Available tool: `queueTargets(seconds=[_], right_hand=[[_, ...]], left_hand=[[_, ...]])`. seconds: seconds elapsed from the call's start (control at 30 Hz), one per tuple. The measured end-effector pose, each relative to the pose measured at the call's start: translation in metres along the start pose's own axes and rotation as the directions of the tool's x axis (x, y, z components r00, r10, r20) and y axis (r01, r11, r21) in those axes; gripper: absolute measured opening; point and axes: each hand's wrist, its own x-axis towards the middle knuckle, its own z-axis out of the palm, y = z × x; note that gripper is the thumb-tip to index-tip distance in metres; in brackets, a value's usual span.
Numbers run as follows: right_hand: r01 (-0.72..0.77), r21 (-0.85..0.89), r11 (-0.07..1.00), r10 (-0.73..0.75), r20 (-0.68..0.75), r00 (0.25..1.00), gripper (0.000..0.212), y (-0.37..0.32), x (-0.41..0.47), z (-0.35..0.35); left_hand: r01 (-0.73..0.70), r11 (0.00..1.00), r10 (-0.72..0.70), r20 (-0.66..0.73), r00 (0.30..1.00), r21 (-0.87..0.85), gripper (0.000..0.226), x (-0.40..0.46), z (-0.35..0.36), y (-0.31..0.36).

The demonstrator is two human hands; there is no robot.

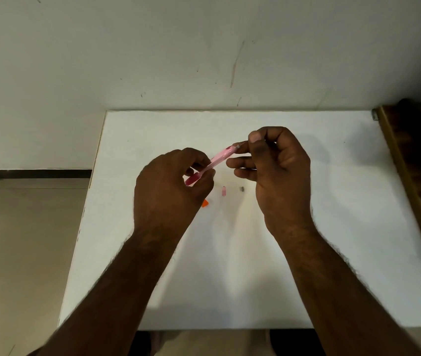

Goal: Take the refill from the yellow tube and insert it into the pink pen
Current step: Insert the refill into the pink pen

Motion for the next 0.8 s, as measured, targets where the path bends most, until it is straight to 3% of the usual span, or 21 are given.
queueTargets(seconds=[0.2,0.4,0.53,0.7,0.8], right_hand=[[-0.079,-0.076,0.994,0.081,0.017,0.997,0.013,0.003,0.000,0.000],[-0.356,0.235,0.904,0.353,0.057,0.934,0.035,-0.006,0.003,-0.003],[-0.315,0.240,0.918,0.323,0.005,0.946,0.027,-0.003,0.004,-0.006],[-0.143,0.032,0.989,0.146,-0.098,0.984,0.020,0.000,0.006,-0.011],[-0.061,-0.395,0.917,0.015,-0.118,0.993,0.013,0.015,0.010,-0.020]], left_hand=[[-0.091,0.996,0.089,-0.109,0.990,-0.016,0.017,0.004,0.002,-0.007],[-0.067,0.996,0.060,-0.116,0.992,-0.062,0.015,0.006,0.000,-0.008],[-0.048,0.996,0.040,-0.106,0.994,-0.075,0.016,0.006,0.001,-0.007],[-0.030,0.995,0.021,-0.094,0.995,-0.094,0.015,0.007,0.000,-0.008],[-0.018,0.994,0.009,-0.086,0.996,-0.108,0.015,0.007,0.000,-0.009]])
